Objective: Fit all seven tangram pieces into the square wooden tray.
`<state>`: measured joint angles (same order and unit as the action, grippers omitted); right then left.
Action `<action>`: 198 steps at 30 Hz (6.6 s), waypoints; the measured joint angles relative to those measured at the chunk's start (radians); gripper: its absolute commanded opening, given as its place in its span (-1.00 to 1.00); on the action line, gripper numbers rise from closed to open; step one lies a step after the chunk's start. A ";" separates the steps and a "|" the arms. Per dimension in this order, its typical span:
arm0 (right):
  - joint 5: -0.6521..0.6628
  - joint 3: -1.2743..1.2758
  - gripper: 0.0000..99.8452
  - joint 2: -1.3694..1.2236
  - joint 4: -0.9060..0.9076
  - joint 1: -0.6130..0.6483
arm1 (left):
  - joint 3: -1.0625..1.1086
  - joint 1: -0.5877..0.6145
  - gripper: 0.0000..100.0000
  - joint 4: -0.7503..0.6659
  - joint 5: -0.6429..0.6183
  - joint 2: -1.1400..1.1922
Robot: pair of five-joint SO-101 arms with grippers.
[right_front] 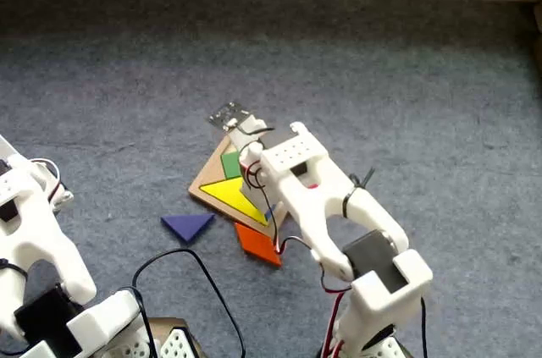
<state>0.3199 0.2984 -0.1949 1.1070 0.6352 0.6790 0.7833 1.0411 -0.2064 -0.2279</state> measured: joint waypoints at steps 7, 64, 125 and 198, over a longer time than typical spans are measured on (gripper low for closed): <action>0.000 -0.121 -0.95 -0.095 -0.057 -0.074 | 0.000 -0.008 -0.98 0.000 0.000 0.000; -0.044 -0.315 -0.95 -0.255 0.040 -0.198 | 0.000 -0.012 -0.98 0.000 0.000 0.000; -0.003 -0.124 -0.95 -0.074 -0.107 -0.192 | 0.000 -0.012 -0.98 0.000 0.000 0.000; 0.023 -0.189 -0.95 -0.135 -0.166 -0.086 | 0.000 -0.028 -0.98 0.000 0.000 0.000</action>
<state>0.3429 0.1097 -0.3299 0.9413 0.5493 0.6790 0.7557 1.0411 -0.2064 -0.2279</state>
